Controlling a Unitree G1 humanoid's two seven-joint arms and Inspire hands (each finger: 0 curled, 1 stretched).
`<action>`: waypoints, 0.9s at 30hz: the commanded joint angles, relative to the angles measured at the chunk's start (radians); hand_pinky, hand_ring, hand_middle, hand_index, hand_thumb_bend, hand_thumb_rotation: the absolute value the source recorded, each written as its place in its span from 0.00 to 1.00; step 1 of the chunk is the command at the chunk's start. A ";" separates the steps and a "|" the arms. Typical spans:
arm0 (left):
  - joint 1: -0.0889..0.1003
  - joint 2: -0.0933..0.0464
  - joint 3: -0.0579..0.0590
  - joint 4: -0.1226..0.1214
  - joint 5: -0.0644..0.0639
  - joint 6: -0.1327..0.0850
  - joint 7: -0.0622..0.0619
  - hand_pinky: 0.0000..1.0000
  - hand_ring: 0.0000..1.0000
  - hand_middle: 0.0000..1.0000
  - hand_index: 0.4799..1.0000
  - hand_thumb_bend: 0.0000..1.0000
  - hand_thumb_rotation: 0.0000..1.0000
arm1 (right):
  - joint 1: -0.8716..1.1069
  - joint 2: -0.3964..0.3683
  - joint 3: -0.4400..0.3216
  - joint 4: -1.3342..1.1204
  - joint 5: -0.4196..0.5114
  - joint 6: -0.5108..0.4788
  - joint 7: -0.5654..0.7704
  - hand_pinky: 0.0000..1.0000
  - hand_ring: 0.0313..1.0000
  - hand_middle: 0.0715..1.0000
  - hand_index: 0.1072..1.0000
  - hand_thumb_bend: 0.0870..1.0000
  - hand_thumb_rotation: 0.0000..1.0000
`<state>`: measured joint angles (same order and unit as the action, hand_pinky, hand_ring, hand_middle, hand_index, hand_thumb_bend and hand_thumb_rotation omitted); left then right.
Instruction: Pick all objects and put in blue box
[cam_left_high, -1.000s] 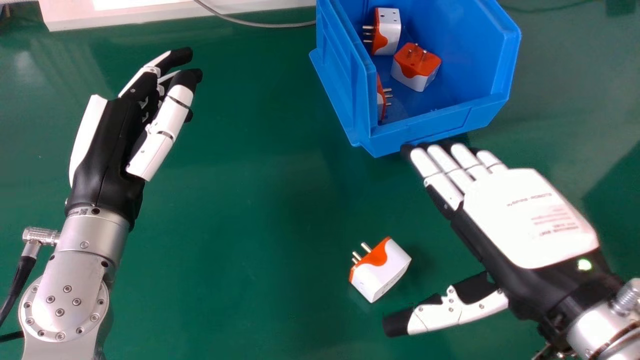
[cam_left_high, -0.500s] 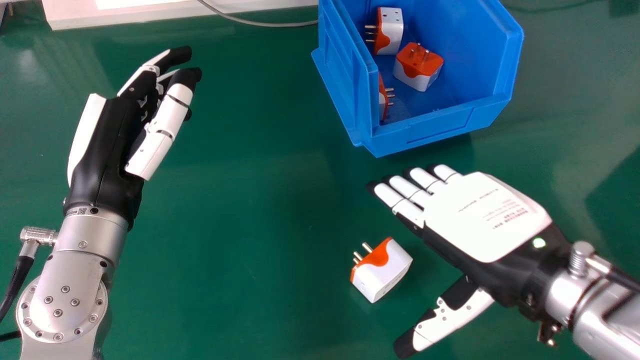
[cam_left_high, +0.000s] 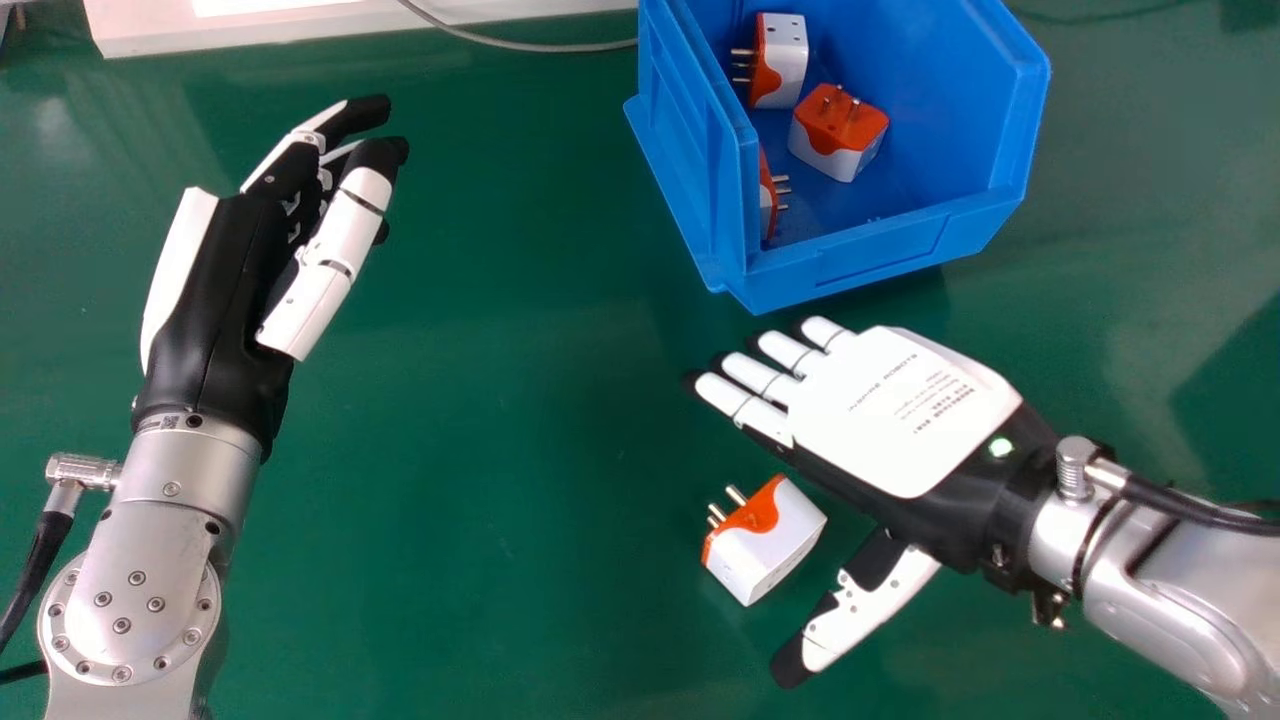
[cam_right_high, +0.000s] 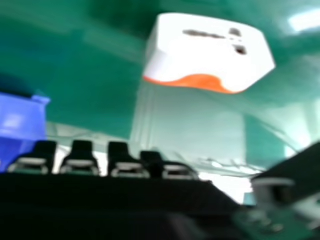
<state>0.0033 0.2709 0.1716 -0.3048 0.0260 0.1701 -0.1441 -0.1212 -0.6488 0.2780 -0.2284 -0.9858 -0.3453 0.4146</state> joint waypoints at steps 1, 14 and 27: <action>-0.009 -0.001 0.000 -0.029 0.000 -0.002 0.009 0.78 0.84 0.83 0.71 0.40 0.80 | -0.045 0.007 0.013 0.015 0.006 -0.009 -0.019 1.00 1.00 1.00 1.00 0.87 0.80; -0.010 -0.004 0.002 -0.035 -0.005 0.004 0.008 0.78 0.84 0.83 0.71 0.41 0.80 | -0.156 0.009 0.107 0.211 -0.023 -0.067 -0.119 1.00 1.00 1.00 1.00 0.79 0.67; -0.008 0.003 0.013 -0.032 -0.014 0.006 0.000 0.78 0.85 0.83 0.71 0.40 0.79 | -0.186 0.004 0.140 0.317 -0.025 -0.096 -0.172 1.00 1.00 1.00 1.00 0.73 0.62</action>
<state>0.0026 0.2645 0.1748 -0.3153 0.0193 0.1846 -0.1443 -0.2891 -0.6360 0.4220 0.0877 -1.0261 -0.4384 0.2569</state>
